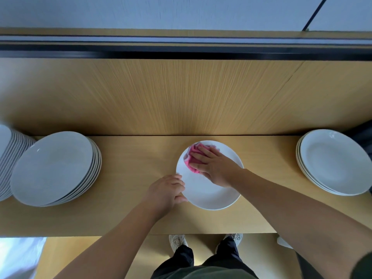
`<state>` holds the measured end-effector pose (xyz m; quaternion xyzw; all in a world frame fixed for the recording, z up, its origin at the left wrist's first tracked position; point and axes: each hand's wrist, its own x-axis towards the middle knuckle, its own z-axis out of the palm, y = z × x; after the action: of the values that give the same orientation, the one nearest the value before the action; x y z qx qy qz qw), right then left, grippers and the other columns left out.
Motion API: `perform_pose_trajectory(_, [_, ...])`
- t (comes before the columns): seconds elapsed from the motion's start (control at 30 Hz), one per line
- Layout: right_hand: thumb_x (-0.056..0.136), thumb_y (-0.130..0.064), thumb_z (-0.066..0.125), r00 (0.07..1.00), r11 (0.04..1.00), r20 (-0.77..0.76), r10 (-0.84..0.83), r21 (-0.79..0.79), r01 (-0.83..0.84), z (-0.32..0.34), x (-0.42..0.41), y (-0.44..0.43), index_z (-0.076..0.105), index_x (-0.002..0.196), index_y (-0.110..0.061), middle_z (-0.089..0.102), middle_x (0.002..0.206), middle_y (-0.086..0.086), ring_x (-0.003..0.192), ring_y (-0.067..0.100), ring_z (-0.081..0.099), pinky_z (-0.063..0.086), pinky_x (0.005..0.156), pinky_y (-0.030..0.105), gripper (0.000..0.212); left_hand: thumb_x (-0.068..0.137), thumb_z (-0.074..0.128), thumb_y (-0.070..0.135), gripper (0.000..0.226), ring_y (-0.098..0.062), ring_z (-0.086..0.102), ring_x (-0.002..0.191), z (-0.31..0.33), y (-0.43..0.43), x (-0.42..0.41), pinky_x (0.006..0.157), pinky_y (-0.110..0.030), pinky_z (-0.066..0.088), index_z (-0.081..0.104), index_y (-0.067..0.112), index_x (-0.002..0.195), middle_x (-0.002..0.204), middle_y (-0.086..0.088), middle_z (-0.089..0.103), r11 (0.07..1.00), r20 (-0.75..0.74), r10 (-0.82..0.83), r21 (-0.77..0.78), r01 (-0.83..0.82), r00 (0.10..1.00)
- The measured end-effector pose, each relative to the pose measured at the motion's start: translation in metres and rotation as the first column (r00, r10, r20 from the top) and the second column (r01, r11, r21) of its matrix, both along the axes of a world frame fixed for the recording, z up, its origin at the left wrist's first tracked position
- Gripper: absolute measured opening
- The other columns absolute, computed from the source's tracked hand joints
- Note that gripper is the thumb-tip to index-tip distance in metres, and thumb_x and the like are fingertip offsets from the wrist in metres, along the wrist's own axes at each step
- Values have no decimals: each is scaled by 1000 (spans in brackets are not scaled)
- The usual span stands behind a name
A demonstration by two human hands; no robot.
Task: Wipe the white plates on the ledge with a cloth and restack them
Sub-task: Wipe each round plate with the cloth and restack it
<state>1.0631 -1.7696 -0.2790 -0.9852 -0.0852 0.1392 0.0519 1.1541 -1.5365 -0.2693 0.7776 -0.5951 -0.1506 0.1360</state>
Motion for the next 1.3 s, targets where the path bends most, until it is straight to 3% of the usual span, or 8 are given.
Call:
perform_pose_trajectory(0.17, [97,-41,25,990,976,8,-144,-163,144,9,-12,-10,50,141,-27,48,147,-1,142,30,34,14,112,48,52,49,89,51,40,-10,69,97,5,-2,-4,73,-19,53,75,23,74,87,15,73,1000,41,21,-19,-21,999])
perform_pose_trajectory(0.4, [93,-44,4,957,935,-48,-286,-231,268,7,-34,-14,25,152,-29,18,160,-4,150,24,7,2,115,47,64,42,91,51,40,-7,70,91,11,-3,-5,68,-17,53,75,25,68,83,16,72,1000,39,15,-22,-14,999])
perform_pose_trajectory(0.53, [87,-35,35,947,917,-47,-317,-269,293,11,-47,-9,61,132,-22,58,137,3,131,28,50,24,104,46,53,40,92,52,40,-6,70,88,13,-4,-5,64,-14,51,74,26,64,80,19,71,1000,12,12,1,-12,1000])
perform_pose_trajectory(0.8, [86,-39,38,942,924,-42,-333,-213,317,18,-90,15,68,122,-22,66,125,1,123,28,58,40,100,39,49,52,82,56,31,-3,70,88,14,-5,-6,61,-11,49,72,28,61,79,21,71,999,7,20,50,-20,1000])
perform_pose_trajectory(0.97, [85,-40,25,917,922,-128,-379,-142,361,34,-102,40,64,116,-29,64,117,-5,114,26,60,52,77,38,52,54,70,55,29,-5,71,86,12,-8,-4,62,-15,52,73,27,62,78,20,71,997,12,20,80,-21,1000])
perform_pose_trajectory(1.1, [93,-37,24,965,969,-82,-248,-8,248,48,-99,48,61,103,-32,62,104,-6,102,22,56,47,83,32,38,75,72,47,37,-11,58,120,15,-9,-3,90,-21,46,76,15,94,110,8,71,989,-35,87,122,-82,996])
perform_pose_trajectory(1.23, [99,-32,38,888,853,-286,-360,284,437,59,-77,33,59,109,-35,64,109,-11,100,18,56,48,87,36,24,92,54,47,49,-4,24,142,16,-10,-3,106,-17,24,59,15,129,142,10,49,983,-74,58,178,-44,996])
perform_pose_trajectory(1.3, [99,-38,37,886,826,-128,-445,323,462,56,-57,22,59,113,-34,66,102,-9,93,19,60,50,79,39,26,93,52,48,49,-3,21,143,15,-9,-3,106,-15,21,57,17,131,143,11,47,982,-79,52,185,-37,996])
